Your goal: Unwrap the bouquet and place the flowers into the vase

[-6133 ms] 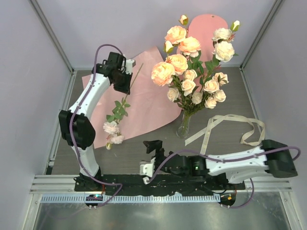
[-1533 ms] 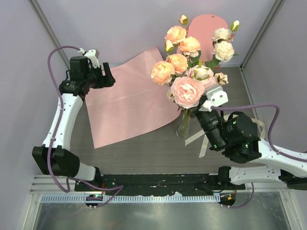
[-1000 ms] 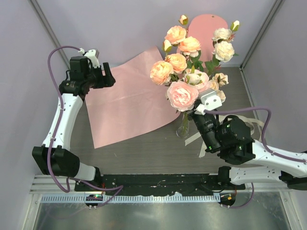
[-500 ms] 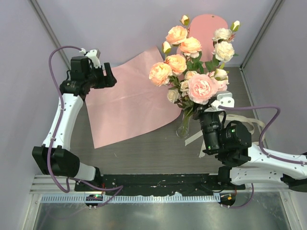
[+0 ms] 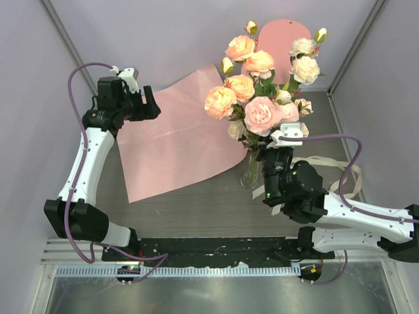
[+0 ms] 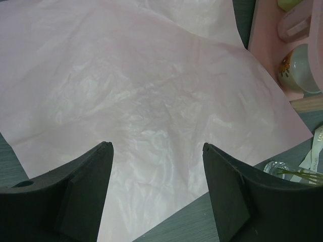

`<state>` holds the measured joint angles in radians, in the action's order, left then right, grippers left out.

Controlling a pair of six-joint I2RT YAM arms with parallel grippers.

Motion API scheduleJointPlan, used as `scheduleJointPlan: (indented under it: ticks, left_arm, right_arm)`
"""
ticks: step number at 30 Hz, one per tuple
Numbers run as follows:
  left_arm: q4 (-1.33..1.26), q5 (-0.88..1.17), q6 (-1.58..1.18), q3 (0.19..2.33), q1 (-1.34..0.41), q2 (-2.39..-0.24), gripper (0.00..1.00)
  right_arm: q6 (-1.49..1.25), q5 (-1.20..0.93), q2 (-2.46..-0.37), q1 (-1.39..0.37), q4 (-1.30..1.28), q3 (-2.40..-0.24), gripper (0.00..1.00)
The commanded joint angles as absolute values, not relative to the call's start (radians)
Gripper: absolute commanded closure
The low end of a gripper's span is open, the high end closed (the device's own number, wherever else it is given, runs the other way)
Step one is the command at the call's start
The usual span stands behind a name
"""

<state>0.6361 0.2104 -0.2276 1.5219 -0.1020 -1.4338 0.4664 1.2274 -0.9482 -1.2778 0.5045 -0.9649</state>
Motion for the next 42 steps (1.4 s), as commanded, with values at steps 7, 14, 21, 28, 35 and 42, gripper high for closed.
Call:
scheduleJointPlan:
  ticks: [7, 14, 21, 28, 35, 42]
  left_arm:
    - [0.609, 0.233, -0.219, 1.574, -0.115, -1.419, 0.25]
    - [0.609, 0.235, -0.219, 1.575, -0.120, -1.419, 0.25]
    - [0.612, 0.235, -0.219, 1.577, -0.124, -1.420, 0.25]
    - [0.612, 0.238, -0.219, 1.577, -0.126, -1.420, 0.25]
    - [0.615, 0.236, -0.219, 1.580, -0.132, -1.425, 0.25]
    - [0.617, 0.239, -0.219, 1.580, -0.136, -1.427, 0.25]
  right_arm:
    - [0.201, 1.270, -0.969, -1.207, 0.315, -1.002, 0.99]
    - [0.091, 1.259, -0.979, -1.178, 0.209, -0.985, 0.99]
    - [0.068, 1.270, -1.006, -1.175, 0.173, -0.976, 0.99]
    - [0.003, 1.262, -1.020, -1.166, 0.137, -0.940, 0.99]
    - [-0.090, 1.244, -1.037, -1.144, 0.088, -0.914, 0.99]
    - [-0.152, 1.216, -1.054, -1.117, 0.075, -0.868, 0.99]
